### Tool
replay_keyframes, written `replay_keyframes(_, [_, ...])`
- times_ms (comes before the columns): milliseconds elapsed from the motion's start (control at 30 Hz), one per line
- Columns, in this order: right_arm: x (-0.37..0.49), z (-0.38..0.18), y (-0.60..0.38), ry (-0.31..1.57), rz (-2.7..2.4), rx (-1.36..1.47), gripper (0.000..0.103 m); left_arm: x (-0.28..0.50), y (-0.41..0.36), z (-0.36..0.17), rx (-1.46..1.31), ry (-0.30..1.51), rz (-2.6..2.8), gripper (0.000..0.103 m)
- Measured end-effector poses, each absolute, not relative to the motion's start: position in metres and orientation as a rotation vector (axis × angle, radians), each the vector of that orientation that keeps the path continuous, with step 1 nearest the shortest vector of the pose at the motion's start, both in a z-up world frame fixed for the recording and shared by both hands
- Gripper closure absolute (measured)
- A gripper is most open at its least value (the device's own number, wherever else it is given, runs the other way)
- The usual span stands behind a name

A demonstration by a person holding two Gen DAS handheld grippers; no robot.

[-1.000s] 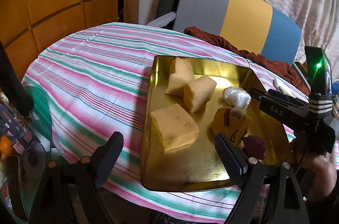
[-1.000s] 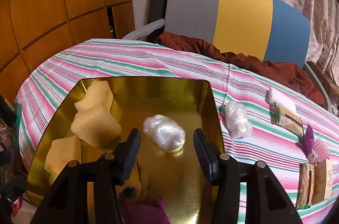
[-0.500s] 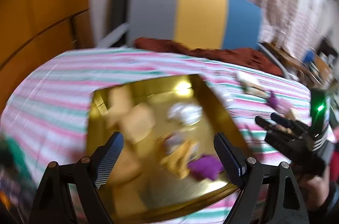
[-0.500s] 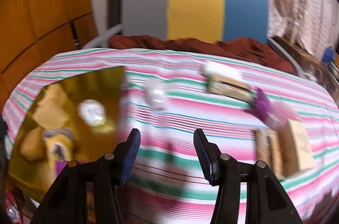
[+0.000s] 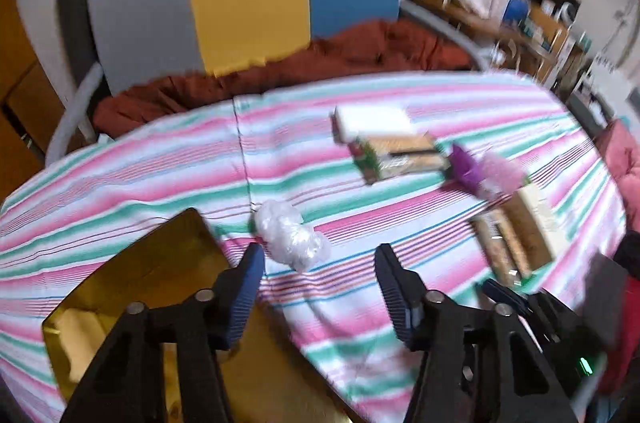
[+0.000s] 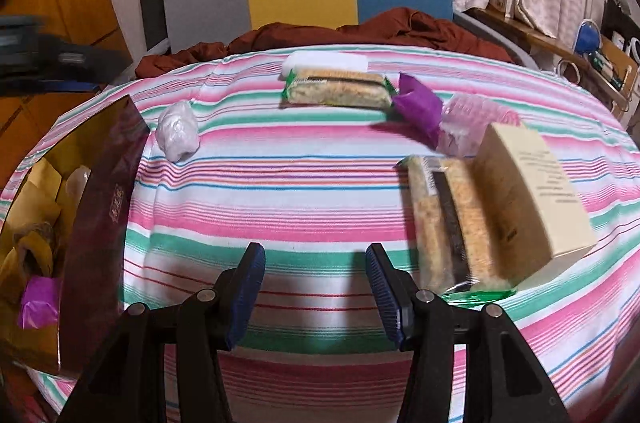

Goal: Organize objects
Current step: 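Grasp a second plastic-wrapped bundle with the left gripper while the right grasps the cream box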

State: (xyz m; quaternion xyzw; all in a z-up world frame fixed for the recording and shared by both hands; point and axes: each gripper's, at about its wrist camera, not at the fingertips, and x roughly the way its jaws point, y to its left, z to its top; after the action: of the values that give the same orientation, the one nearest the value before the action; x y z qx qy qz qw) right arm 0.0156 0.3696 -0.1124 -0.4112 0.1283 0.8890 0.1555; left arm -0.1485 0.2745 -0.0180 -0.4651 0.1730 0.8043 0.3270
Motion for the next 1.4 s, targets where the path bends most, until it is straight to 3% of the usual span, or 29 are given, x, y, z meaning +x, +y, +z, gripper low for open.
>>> replay_keyframes(333, [0.021,-0.114,0.375,0.456,2.585,-1.126,0.046,-0.195,0.307,-0.085,-1.473,0.553,2.111,0.066])
replay_keyframes(600, [0.019,-0.115,0.375,0.443,2.581,-1.137,0.045,-0.177,0.306,-0.084,-1.338,0.605,2.183,0.07])
replay_keyframes(1033, [0.012,-0.084,0.399,0.56,2.537,-1.21,0.045,-0.121,0.251,-0.028,-1.153,0.347,2.197,0.07])
replay_keyframes(1267, [0.026,-0.034,0.44,0.445,2.486,-1.108,0.045,-0.096,0.212,-0.007,-1.076,0.248,2.2,0.07])
replay_keyframes(1400, [0.038,-0.04,0.487,0.468,2.315,-1.125,0.045,-0.084,0.184,-0.004,-1.075,0.173,2.21,0.07])
